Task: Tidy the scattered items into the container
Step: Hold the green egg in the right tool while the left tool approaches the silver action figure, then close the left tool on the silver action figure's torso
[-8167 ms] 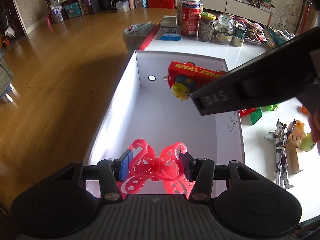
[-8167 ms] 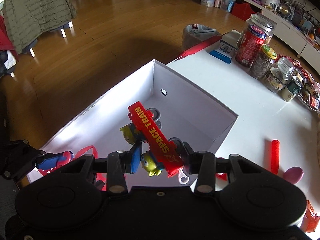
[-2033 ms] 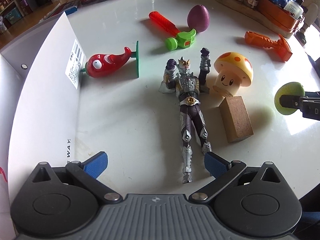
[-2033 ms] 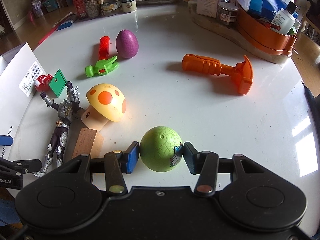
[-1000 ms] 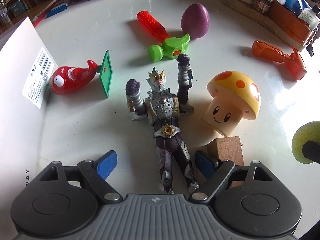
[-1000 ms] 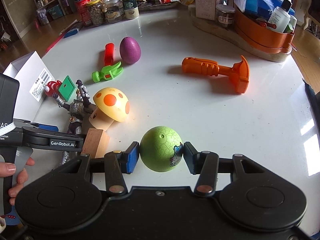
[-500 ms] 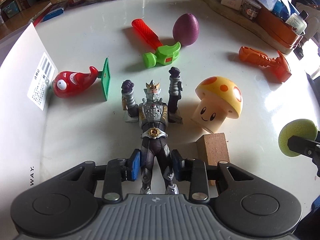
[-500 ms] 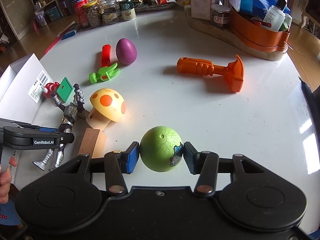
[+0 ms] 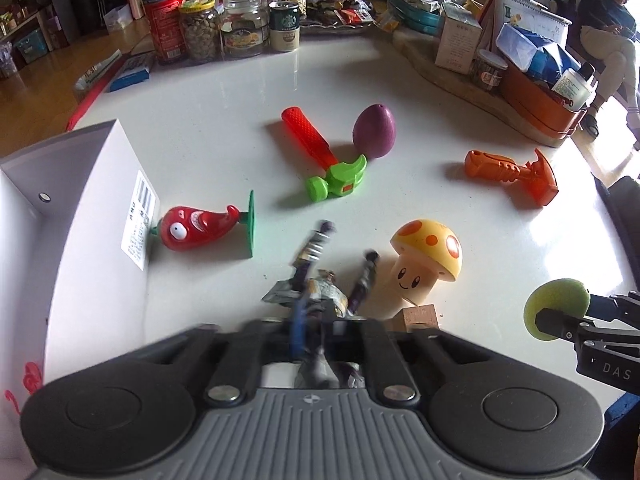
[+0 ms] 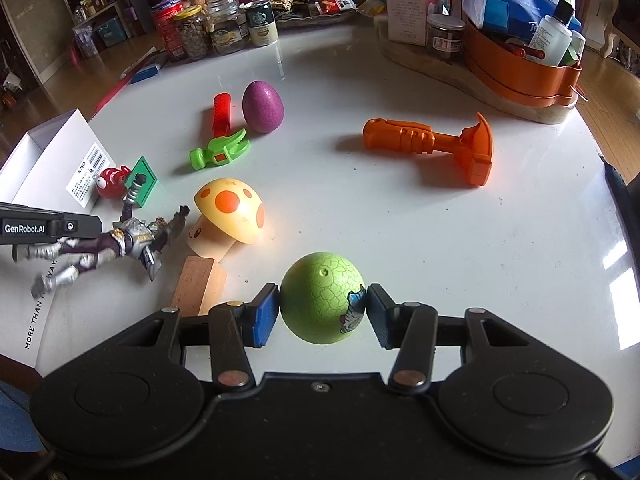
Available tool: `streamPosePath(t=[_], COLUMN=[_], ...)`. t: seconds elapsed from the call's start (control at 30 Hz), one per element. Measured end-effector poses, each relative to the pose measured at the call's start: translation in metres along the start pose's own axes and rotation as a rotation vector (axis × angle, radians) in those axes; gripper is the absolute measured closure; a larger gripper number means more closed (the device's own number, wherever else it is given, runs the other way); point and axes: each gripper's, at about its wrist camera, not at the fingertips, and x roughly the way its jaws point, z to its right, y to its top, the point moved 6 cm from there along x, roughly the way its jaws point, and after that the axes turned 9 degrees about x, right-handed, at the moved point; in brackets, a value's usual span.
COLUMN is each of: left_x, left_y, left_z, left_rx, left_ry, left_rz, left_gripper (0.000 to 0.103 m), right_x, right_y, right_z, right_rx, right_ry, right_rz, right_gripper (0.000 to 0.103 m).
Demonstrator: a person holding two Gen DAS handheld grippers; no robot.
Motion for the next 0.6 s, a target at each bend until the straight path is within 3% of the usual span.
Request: streamPosePath(t=[0.13,0.17,0.23,0.3,0.37,0.6], left_x=[-0.008,-0.007,-0.004,0.001,0.005,0.034], left_y=[0.008,0.008,0.007,0.005,0.002,-0.008], left_z=[-0.003,-0.002,-0.004,-0.007,-0.009,0.003], left_rx=[0.034,0.04,0.029,0.005,-0.016,0.004], left_ry=[0.029,0.027,0.024,0.031,0.038,0.039], left_rz=[-0.001,-0.012,-0.021,-0.021,-0.004,-0.067], left_gripper=[0.1,0.094,0.07,0.017,0.012,0.012], right_x=[0.0,0.001,0.002,0.001,0.0,-0.003], right_y=[0.0,0.0,0.0,-0.001,0.0,0.004], right_z=[-0.001,-0.001,0.0,0.0,0.001,0.006], right_rx=[0.003,0.005,0.006,0.009,0.014,0.034], right_ry=[0.005,0.006,0.005,0.007,0.009,0.022], right_rz=[-0.002,-0.005,-0.009,-0.01,-0.007,0.0], right_gripper=[0.054,0.054,0.054,0.054,0.054,0.054])
